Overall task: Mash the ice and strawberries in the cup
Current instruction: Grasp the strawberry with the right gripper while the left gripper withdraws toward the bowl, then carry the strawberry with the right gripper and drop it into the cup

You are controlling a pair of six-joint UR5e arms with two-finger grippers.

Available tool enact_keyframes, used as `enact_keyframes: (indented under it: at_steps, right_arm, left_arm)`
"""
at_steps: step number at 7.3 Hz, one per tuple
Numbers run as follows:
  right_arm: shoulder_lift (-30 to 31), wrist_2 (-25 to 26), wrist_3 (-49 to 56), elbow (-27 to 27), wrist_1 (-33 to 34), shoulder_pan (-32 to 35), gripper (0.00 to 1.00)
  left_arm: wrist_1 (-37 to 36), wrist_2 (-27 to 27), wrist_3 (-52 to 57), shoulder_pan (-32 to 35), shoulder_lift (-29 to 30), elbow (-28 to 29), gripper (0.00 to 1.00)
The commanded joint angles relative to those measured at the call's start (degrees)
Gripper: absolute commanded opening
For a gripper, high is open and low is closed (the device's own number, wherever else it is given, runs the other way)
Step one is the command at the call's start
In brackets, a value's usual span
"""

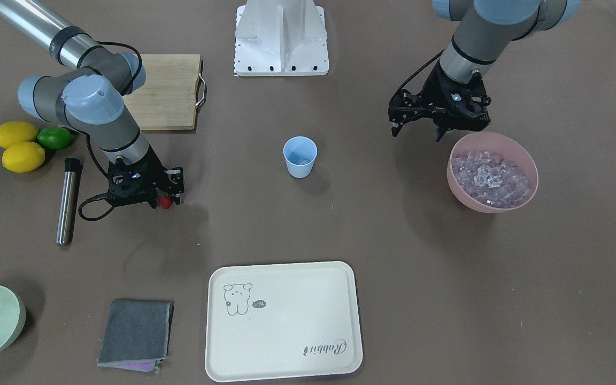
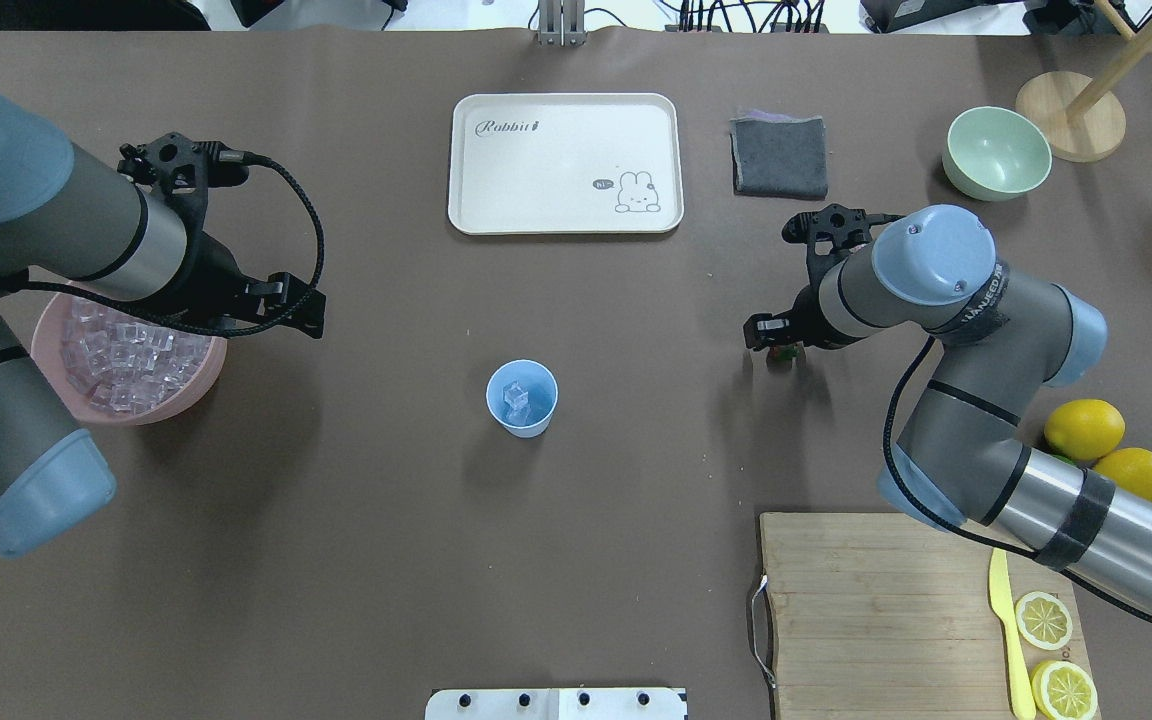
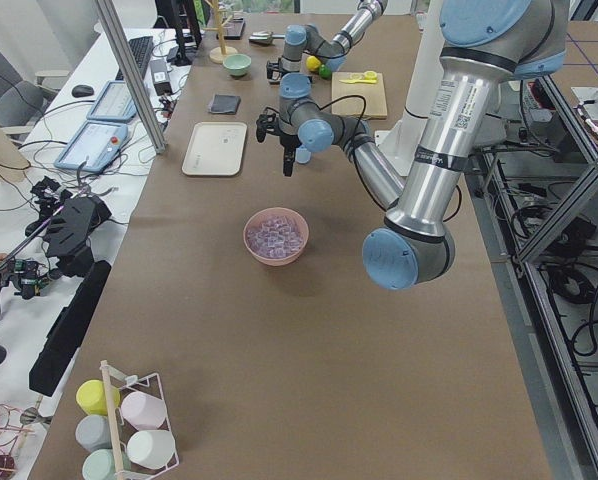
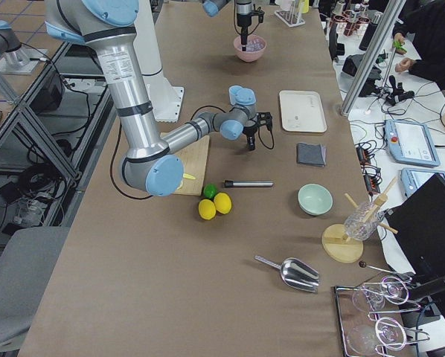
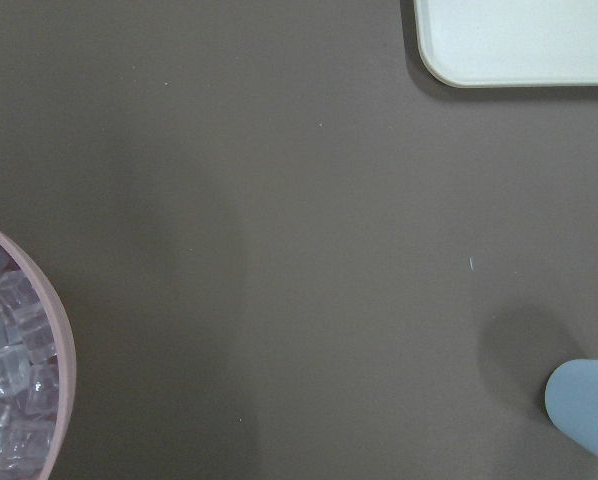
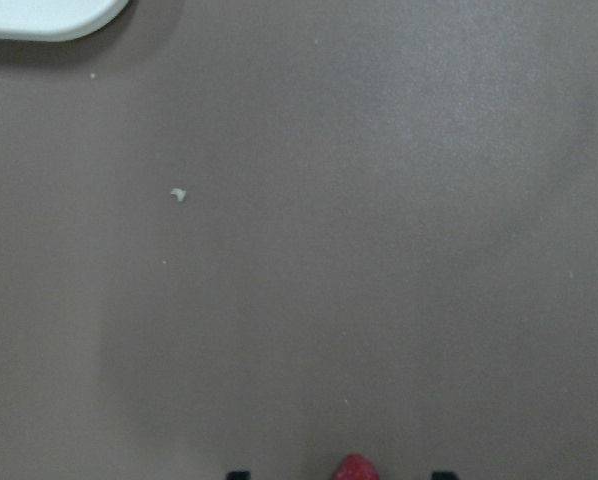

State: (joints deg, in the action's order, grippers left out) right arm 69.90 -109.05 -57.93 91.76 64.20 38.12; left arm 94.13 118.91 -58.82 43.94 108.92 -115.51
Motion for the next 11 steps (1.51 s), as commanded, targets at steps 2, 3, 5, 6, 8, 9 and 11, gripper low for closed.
enact_keyframes:
  at_steps: [2,3,5,6,8,9,11]
  right_arm:
    - [-1.42,-0.46,0.18,2.26,3.10,0.29,0.00]
    - [-5.43,-0.46,0.18,4.98,8.96,0.46,0.00]
    - [-13.00,-0.29,-1.13,9.57,17.87,-0.06,0.00]
    - [-14.86,0.41,-3.83,9.40,17.89,-2.24,0.00]
    - [-19.69,5.84,-8.06,8.00,18.07,-8.12,0.00]
    - [-21.28,7.52,-9.65,7.56,18.07,-10.76,0.00]
    - [-23.05,10.43,-10.80,5.89,17.98,-13.24,0.00]
  left_arm:
    - [-0.18,1.75,1.94,2.01,0.06,0.72,0.96]
    - [-0.70,4.20,6.65,5.25,-1.33,0.81,0.96]
    - [-1.06,7.12,19.64,10.78,-7.55,0.81,0.96]
    - [-1.06,8.09,27.10,13.86,-11.50,1.07,0.96]
    - [-0.79,12.29,35.33,20.20,-13.64,5.27,0.96]
    - [-0.79,12.32,35.35,20.57,-13.65,5.47,0.96]
    - [-0.70,12.23,35.35,20.57,-14.00,5.64,0.96]
